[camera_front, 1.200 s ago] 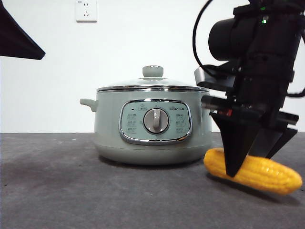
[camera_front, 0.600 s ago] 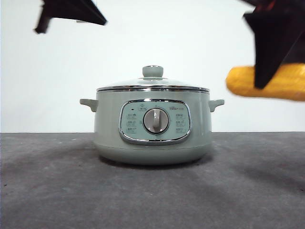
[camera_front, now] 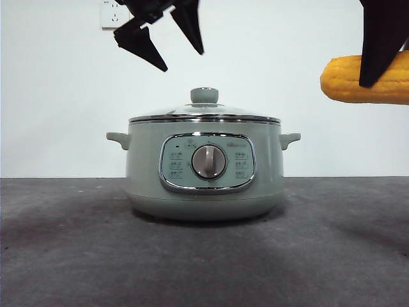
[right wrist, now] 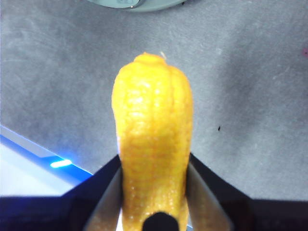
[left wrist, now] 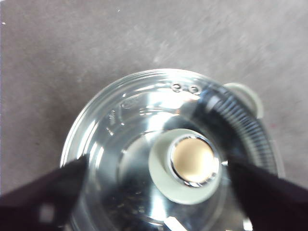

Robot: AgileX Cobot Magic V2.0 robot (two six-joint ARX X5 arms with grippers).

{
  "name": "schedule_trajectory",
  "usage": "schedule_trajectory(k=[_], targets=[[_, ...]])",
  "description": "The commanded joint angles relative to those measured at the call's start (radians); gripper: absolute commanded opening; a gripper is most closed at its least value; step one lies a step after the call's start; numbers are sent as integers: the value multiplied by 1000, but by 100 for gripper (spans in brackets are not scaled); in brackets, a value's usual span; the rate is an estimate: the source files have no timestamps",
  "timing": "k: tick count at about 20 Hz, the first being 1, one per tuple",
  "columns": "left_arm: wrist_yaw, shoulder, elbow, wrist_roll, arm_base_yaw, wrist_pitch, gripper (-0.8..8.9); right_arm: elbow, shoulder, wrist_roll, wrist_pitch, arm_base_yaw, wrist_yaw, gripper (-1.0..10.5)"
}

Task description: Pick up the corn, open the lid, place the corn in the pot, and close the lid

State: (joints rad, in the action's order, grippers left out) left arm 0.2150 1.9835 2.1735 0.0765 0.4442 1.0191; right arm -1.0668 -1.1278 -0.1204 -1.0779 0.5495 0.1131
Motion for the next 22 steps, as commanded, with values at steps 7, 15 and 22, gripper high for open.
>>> schedule_trajectory(k=[7,15,22], targets=[[-115,66,1,55,88,27,657,-3,0,-16,8,1,3,-16],[-137,95,1,32,101,42,656,-3,0,-34,7,1,3,-16],[-129,126,1,20,108,42,463,-3,0,-37,6,1,3,-16]])
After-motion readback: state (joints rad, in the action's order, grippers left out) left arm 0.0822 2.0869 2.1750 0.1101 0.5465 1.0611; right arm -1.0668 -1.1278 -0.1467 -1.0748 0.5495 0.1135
